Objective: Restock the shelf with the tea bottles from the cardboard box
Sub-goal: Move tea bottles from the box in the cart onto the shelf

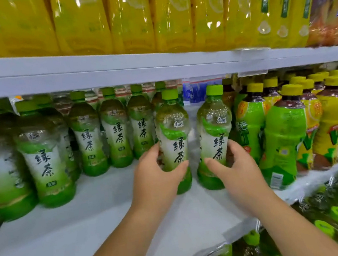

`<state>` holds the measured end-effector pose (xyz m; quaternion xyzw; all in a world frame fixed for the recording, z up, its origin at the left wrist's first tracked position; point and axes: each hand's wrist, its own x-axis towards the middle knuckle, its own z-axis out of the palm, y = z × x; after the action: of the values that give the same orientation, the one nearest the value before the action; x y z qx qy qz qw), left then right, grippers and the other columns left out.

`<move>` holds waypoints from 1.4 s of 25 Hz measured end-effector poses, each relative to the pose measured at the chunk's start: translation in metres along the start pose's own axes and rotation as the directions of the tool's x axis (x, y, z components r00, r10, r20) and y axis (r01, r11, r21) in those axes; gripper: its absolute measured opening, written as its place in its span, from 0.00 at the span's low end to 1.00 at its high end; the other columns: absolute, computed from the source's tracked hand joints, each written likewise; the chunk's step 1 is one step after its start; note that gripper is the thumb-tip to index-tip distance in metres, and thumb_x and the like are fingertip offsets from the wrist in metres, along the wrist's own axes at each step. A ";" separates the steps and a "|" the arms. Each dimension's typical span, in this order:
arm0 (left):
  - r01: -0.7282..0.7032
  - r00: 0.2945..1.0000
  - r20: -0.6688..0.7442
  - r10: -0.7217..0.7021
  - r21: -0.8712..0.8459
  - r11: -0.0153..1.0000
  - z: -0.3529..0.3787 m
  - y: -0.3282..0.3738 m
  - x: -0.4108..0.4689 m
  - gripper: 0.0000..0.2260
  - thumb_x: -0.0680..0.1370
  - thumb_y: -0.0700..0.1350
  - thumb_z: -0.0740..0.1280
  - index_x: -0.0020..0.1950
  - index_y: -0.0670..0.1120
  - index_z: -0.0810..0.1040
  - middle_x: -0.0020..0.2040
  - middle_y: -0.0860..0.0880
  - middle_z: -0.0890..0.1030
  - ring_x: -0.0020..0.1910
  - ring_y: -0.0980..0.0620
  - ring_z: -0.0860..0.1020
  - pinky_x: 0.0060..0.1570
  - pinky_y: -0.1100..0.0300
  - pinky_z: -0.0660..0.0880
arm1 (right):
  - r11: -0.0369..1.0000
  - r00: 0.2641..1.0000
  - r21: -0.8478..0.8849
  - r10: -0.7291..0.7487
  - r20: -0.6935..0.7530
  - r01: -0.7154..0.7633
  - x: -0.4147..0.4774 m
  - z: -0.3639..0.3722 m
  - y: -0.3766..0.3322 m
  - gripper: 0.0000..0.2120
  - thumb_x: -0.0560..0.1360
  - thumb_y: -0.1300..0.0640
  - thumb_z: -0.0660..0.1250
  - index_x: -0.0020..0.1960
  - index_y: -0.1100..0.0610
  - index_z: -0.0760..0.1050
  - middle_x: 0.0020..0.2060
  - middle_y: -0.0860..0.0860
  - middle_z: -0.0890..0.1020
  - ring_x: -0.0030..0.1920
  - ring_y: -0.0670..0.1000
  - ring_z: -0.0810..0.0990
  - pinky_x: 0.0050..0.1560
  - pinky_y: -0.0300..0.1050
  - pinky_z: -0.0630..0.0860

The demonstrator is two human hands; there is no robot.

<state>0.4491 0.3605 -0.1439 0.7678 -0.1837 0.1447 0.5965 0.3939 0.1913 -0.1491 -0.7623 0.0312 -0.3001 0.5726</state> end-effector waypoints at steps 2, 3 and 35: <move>-0.009 0.998 -0.056 0.016 0.109 0.994 0.001 -0.007 -0.002 0.17 0.70 0.51 0.78 0.56 0.55 0.80 0.52 0.54 0.79 0.51 0.55 0.79 0.52 0.59 0.78 | 0.999 0.999 -0.034 -0.012 -0.043 0.010 -0.002 -0.001 0.002 0.19 0.72 0.53 0.76 0.61 0.46 0.74 0.52 0.39 0.82 0.52 0.38 0.80 0.52 0.37 0.77; -0.001 0.997 -0.075 0.011 0.131 0.991 0.003 -0.007 -0.002 0.16 0.70 0.52 0.78 0.56 0.54 0.80 0.53 0.53 0.78 0.51 0.53 0.78 0.53 0.57 0.78 | 0.999 0.998 -0.043 -0.020 -0.061 0.018 -0.003 -0.001 0.002 0.19 0.72 0.51 0.76 0.60 0.47 0.74 0.52 0.40 0.82 0.52 0.39 0.80 0.52 0.39 0.77; 0.036 0.979 -0.203 0.017 0.257 0.966 0.028 -0.029 0.043 0.17 0.71 0.47 0.78 0.59 0.51 0.80 0.52 0.51 0.74 0.45 0.59 0.72 0.50 0.66 0.67 | 0.998 0.998 0.017 0.064 0.014 -0.064 0.169 0.061 0.069 0.12 0.74 0.54 0.74 0.57 0.54 0.81 0.49 0.48 0.84 0.51 0.52 0.82 0.56 0.46 0.78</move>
<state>0.5007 0.3347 -0.1568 0.8212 -0.0976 0.2423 0.5073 0.5828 0.1537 -0.1497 -0.7580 0.0494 -0.2768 0.5886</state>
